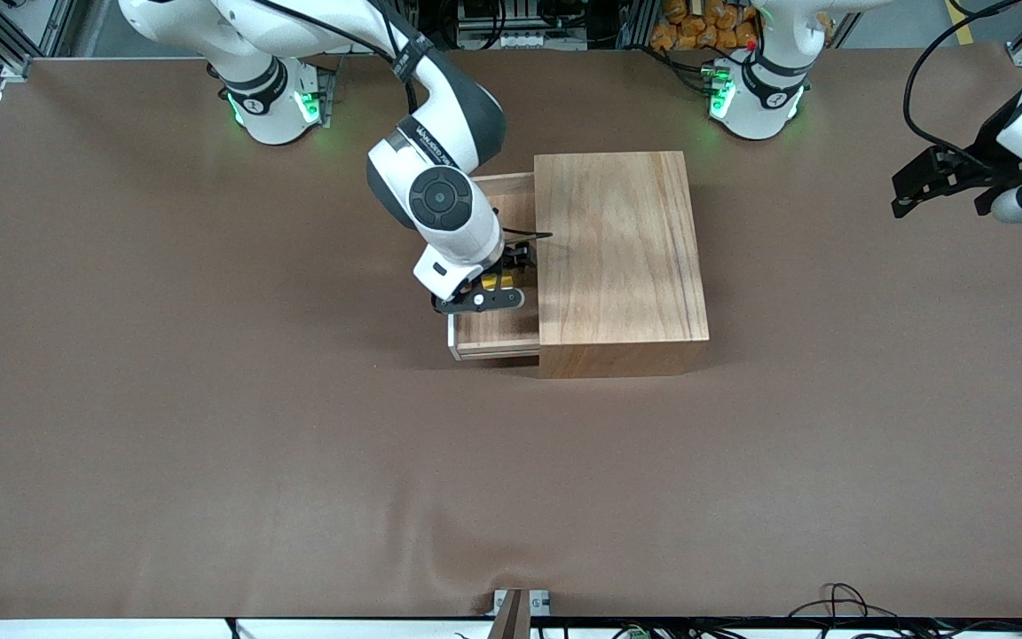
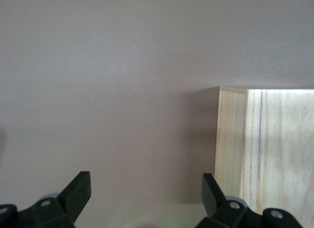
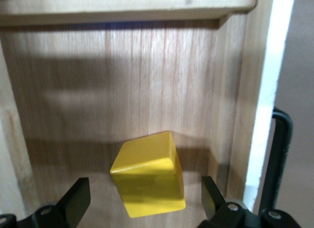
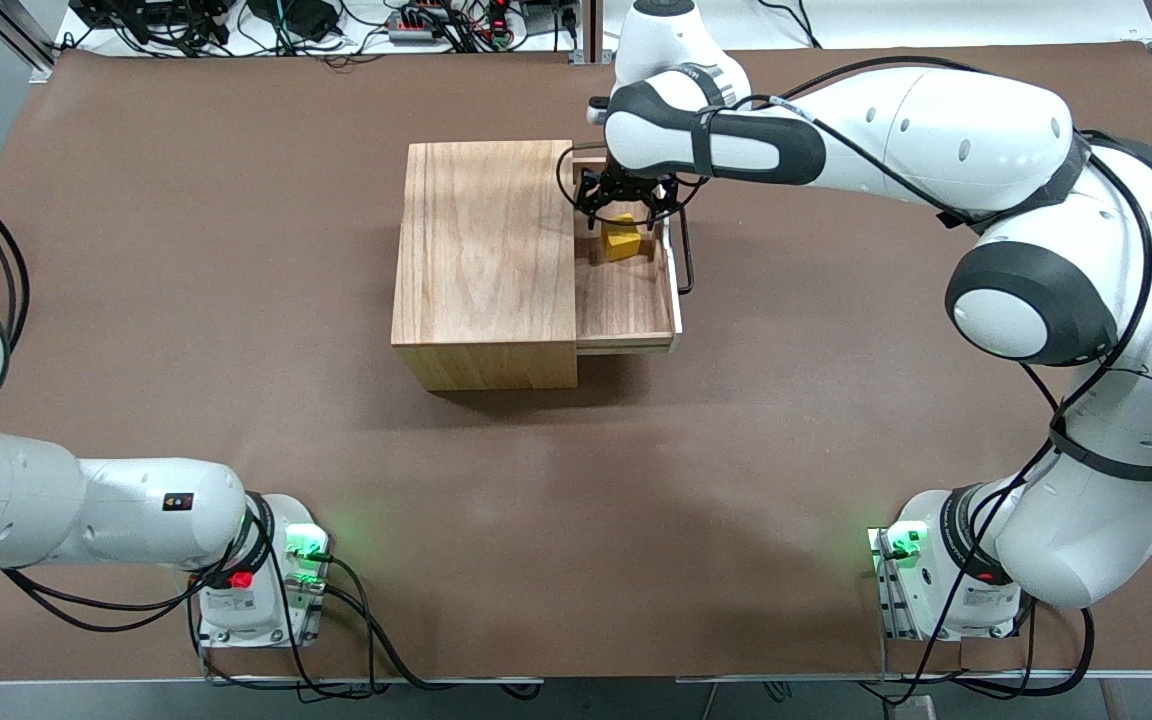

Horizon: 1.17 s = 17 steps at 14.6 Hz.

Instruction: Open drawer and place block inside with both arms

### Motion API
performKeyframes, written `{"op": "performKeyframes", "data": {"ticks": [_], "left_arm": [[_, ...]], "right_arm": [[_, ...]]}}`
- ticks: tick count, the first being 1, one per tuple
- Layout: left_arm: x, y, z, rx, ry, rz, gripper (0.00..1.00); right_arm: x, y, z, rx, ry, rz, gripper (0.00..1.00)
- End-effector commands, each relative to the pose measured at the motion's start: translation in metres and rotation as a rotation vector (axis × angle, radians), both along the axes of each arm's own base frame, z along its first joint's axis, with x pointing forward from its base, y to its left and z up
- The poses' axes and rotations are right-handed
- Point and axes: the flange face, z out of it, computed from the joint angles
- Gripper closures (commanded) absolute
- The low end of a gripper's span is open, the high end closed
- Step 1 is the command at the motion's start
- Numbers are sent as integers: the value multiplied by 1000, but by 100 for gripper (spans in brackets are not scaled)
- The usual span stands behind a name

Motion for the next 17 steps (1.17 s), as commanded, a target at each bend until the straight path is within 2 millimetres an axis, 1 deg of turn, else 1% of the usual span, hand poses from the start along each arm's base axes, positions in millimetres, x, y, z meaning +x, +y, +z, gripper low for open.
{"op": "performKeyframes", "data": {"ticks": [1,4,5,8,9,11,13,15,17], "left_arm": [[2,3,8,11,-14,-12,0],[4,2,5,12,-11,-12,0],[4,2,5,12,-10,-12,0],[3,1,4,12,-8,-13,0],[3,1,4,12,-8,-13,0],[4,1,4,12,-10,-13,0],[4,1,5,12,-11,-13,0],[4,0,4,12,-10,-15,0],[3,0,5,12,-11,-16,0]], "right_arm": [[6,-12,25,12,-13,-32,0],[21,-36,53,18,-20,-79,0],[27,-48,60,15,-16,-93,0],[48,-88,90,27,-29,-155,0],[56,-106,100,24,-38,-168,0],[66,-145,127,16,-36,-208,0],[74,-198,156,13,-26,-211,0],[81,-247,174,18,-27,-165,0],[83,-296,193,-38,-57,-109,0]]}}
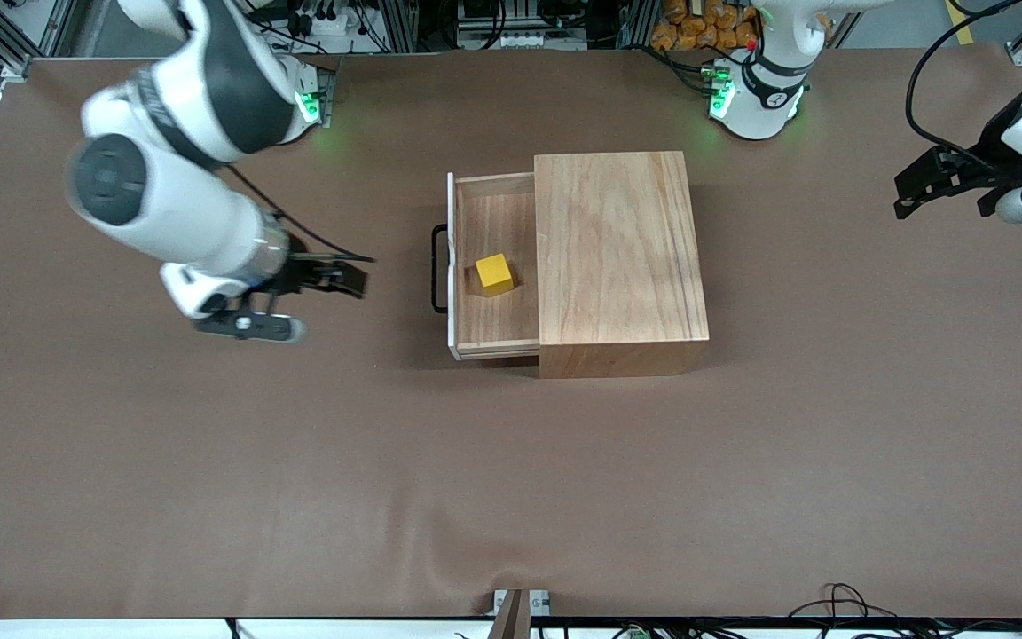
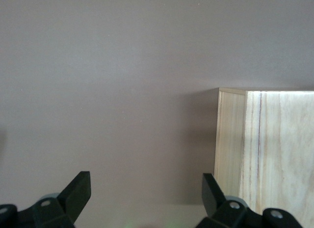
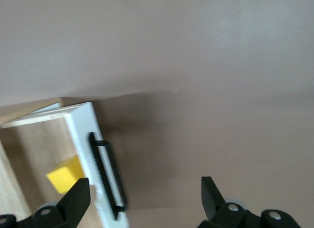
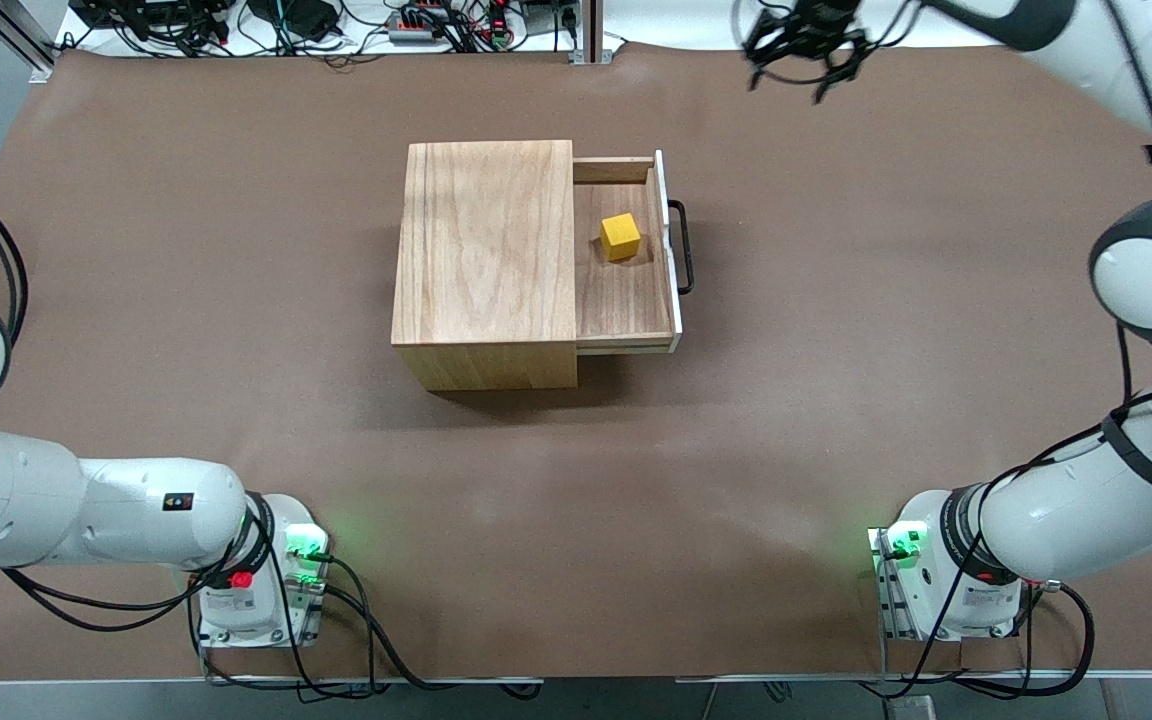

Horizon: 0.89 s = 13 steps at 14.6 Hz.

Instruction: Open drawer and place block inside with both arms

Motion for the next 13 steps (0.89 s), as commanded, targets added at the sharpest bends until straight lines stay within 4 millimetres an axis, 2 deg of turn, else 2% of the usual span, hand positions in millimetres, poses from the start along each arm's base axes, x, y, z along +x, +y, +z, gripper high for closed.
{"op": "performKeyframes", "data": {"ticks": [1,3,4,6,9,13], "left_arm": [[1,-2,5,13,-11,-19,0],[1,-2,5,12,-11,-19,0],[1,-2,4,13,-8,-19,0],[1,0,3,14,-7,-16,0],[0,2,5,14,-8,-13,0],[1,2,3,12,-6,-11,0]], "right_arm": [[-8,-59,30,-57,-35,78,0],[-12,-112,56,-56,-60,71,0],[-18,-132,66,-74,-65,88,0],[-27,-182,83,-151,-67,87,0],[-43,-225,107,-143,-88,123,0],[-58,-256,121,-138,-74,98,0]]}}
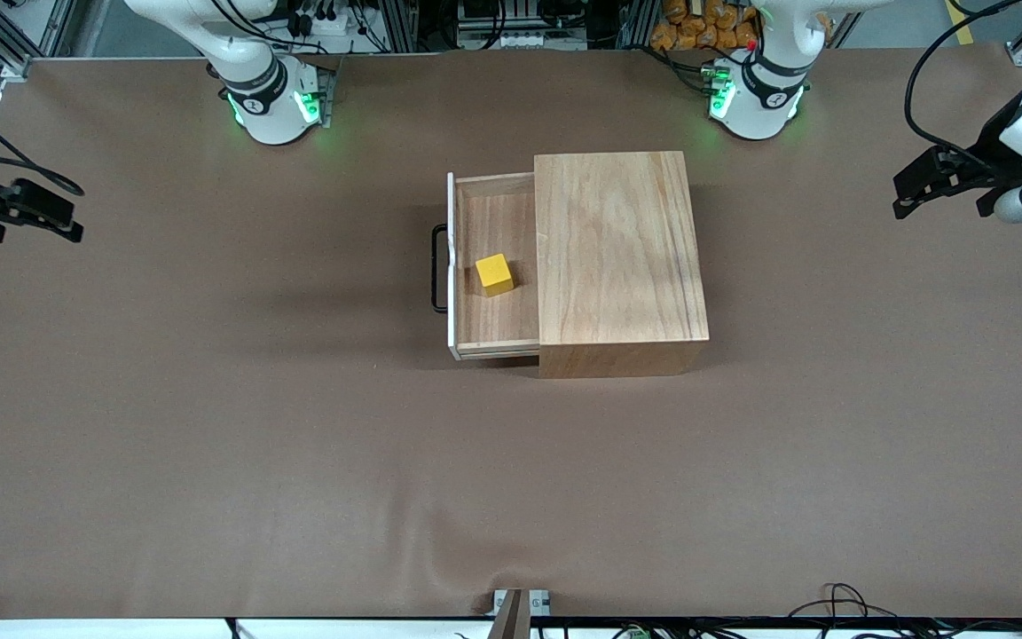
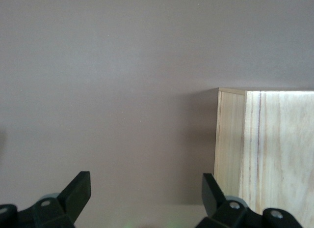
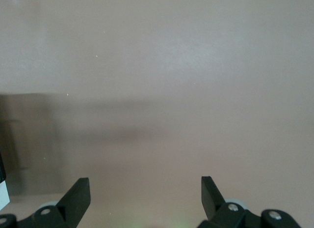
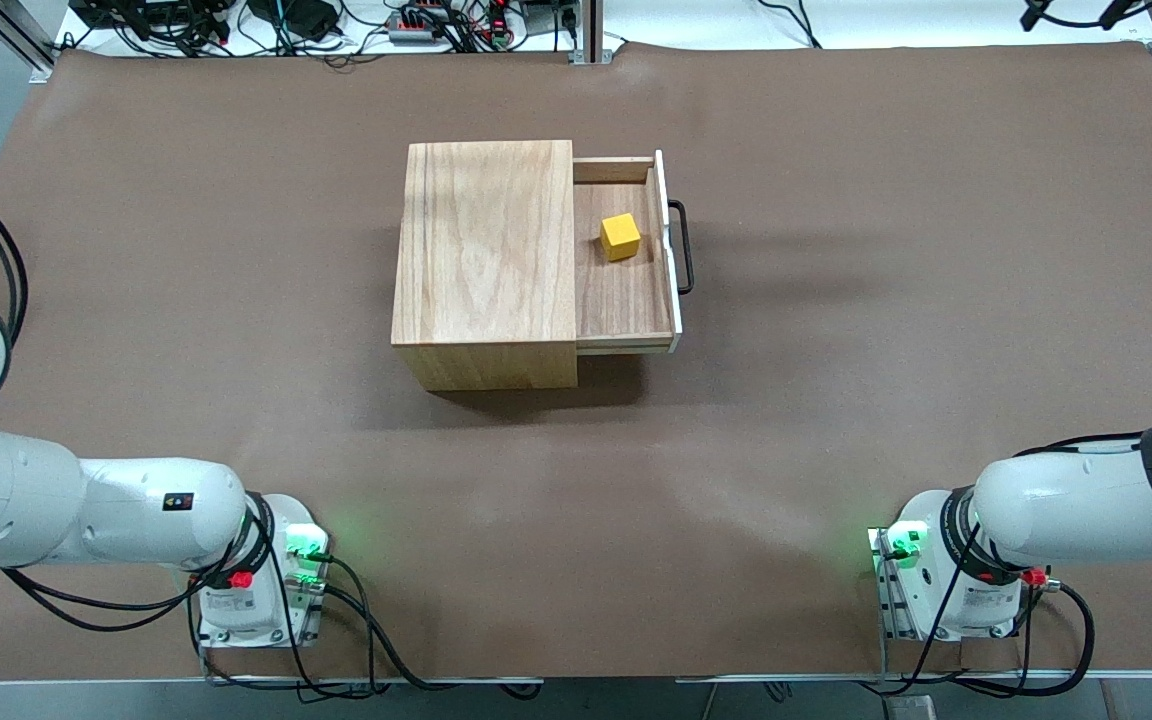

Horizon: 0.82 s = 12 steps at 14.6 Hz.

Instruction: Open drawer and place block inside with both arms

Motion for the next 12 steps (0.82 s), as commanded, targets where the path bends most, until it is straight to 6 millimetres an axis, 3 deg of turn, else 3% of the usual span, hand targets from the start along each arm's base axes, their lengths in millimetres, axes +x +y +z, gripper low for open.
{"op": "performKeyframes", "data": {"ticks": [1,3,12], "left_arm": [[1,4,4,12,-8,-8,0],[2,4,4,11,-11,-8,0],[10,10,-5,10,-15,0,0]], "right_arm": [[-16,-18,7,-12,9,-15,0],[-18,-25,9,-10,6,-20,0],[-24,-22,23,-6,-22,8,0]]}}
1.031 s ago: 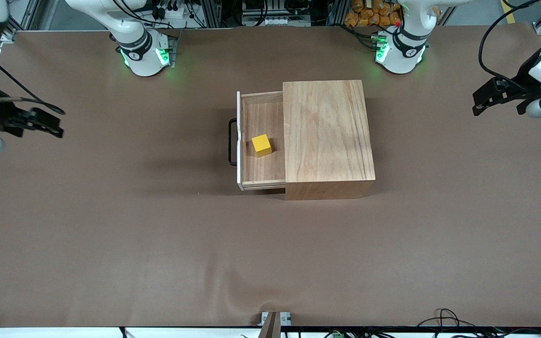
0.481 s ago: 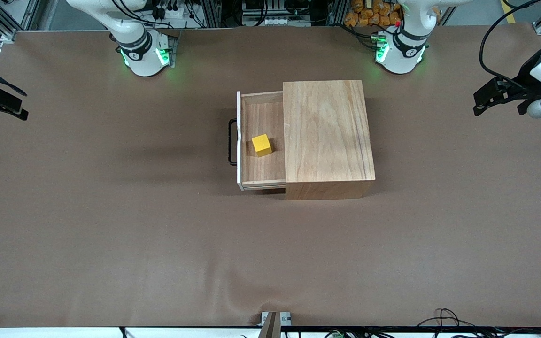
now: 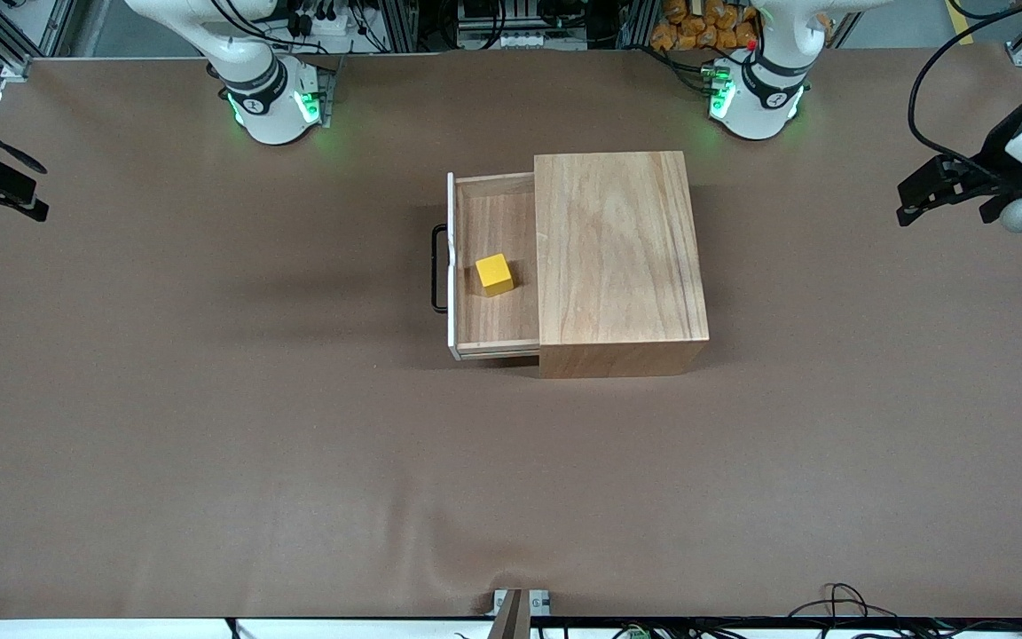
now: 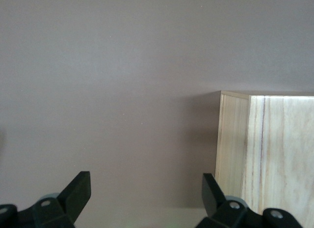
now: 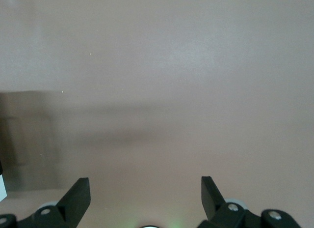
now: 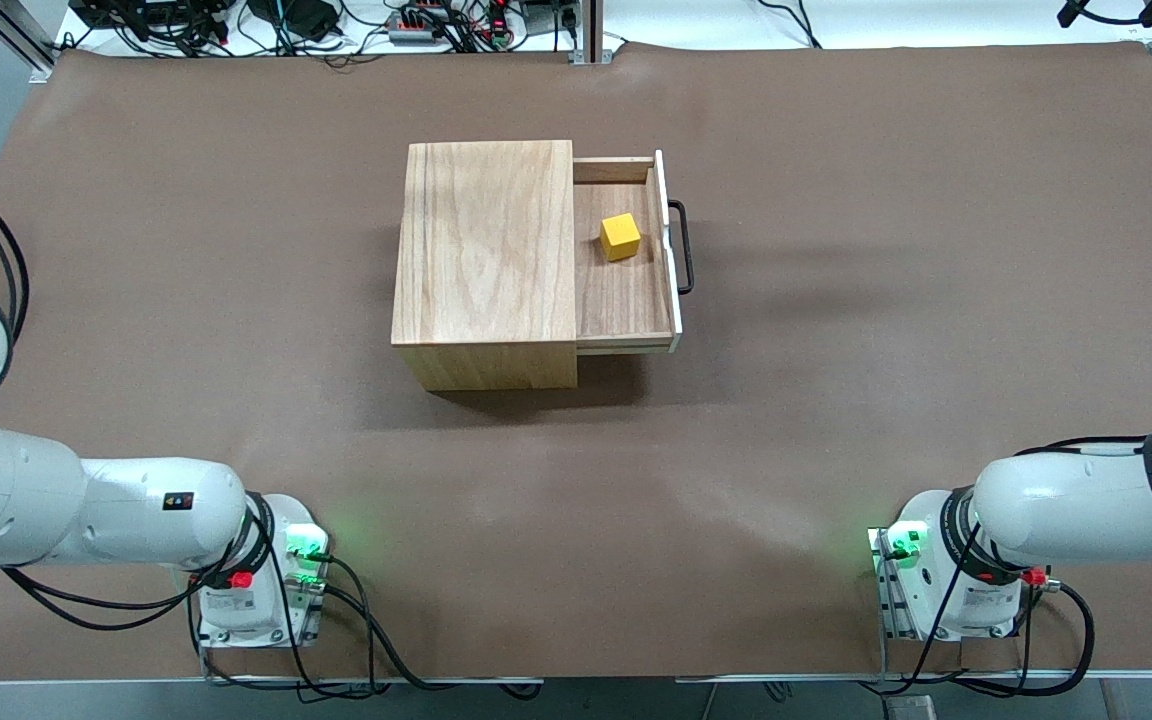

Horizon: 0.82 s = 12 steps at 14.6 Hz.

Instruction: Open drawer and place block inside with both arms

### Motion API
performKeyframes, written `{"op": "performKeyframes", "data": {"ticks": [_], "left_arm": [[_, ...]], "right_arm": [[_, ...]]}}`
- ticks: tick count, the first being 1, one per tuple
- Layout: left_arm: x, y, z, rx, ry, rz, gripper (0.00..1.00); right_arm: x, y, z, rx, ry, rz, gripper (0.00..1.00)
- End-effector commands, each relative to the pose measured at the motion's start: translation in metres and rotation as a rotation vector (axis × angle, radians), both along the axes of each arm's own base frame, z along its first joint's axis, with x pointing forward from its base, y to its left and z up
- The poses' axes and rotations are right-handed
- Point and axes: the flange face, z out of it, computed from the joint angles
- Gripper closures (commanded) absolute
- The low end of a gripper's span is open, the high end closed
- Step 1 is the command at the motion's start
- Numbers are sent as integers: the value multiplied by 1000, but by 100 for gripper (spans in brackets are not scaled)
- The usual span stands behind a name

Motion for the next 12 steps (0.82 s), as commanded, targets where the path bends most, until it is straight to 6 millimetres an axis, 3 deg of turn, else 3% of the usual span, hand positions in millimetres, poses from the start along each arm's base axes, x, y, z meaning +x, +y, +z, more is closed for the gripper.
{"op": "performKeyframes", "data": {"ticks": [1,12], "left_arm": [[2,3,3,14,-14,-12,0],[7,-4,8,24,-27,-58,0]], "right_arm": [[-10,-3,7,-8,-8,10,0],[-5,0,16,9,-50,8,0]]}}
